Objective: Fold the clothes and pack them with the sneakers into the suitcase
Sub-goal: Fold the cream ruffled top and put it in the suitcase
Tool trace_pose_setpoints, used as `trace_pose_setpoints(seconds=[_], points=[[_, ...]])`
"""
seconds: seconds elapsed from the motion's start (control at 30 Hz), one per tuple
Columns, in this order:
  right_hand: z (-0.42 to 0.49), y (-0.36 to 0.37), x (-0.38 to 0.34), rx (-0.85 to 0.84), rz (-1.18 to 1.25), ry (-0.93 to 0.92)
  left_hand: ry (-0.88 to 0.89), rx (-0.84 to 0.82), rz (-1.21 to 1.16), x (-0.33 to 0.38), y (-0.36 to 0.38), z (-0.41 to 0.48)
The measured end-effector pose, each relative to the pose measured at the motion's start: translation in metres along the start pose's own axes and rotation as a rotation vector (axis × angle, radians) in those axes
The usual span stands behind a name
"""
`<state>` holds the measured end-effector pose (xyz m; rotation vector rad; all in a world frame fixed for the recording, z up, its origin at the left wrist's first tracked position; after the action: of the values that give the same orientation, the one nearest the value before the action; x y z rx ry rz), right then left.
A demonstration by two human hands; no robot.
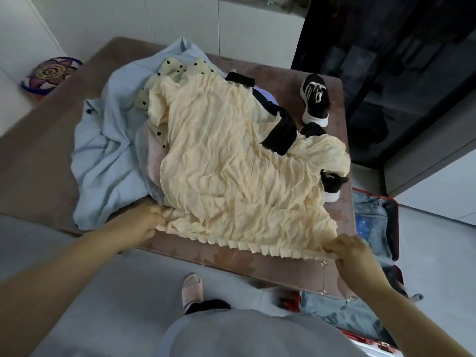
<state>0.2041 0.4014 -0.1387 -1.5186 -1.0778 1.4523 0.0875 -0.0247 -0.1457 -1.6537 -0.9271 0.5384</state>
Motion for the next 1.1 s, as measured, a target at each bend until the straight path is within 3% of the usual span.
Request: trace_pose_setpoints(seconds=[0.1,0.17,0.23,0.3,0.4,0.47,0.6,0.83,0.93,1.1], points=[[0.006,0.012,-0.009,-0.160,-0.121,0.074,-0.083,-0.074,-0.068,-0.008,0.009,-0.014],[0.007,0.016,-0.018,-0.218,-0.076,0.186,-0.105,-0.049,-0.093,-0.006,0.012,-0.020],[0.010,0.014,-0.035,-0.108,0.092,0.256,-0.060,-0.008,-0.077,0.000,0.009,-0.025],[0.017,0.012,-0.063,0.012,0.149,0.173,-0.030,0.043,-0.049,0.002,-0.004,-0.022],[0.031,0.032,-0.104,-0.195,0.070,-0.033,-0.010,0.355,-0.064,-0.007,-0.052,-0.005],[0.045,0.041,-0.116,-0.307,0.104,0.006,-0.099,0.581,-0.086,-0.024,-0.094,0.013],[0.088,0.027,-0.150,-0.135,0.298,-0.027,-0.334,0.802,-0.205,-0.071,-0.161,0.058],[0.161,0.002,-0.216,-0.150,0.469,-0.094,-0.645,0.460,-0.519,-0.115,-0.191,0.144],[0.172,-0.002,-0.231,-0.150,0.527,-0.107,-0.566,0.258,-0.554,-0.123,-0.179,0.151],[0.198,-0.015,-0.262,0.026,0.622,-0.088,-0.291,0.223,-0.461,-0.118,-0.194,0.135]])
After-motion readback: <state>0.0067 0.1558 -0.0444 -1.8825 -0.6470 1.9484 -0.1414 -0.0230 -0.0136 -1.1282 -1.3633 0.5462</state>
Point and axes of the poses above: each hand's wrist, its own z-axis towards the middle knuckle, its own y-axis out of the palm, x = y × z, the point moved 5 cm from there along z, towards the middle knuckle, and after that the axes turned 12 degrees about z, right-handed, at the moved point
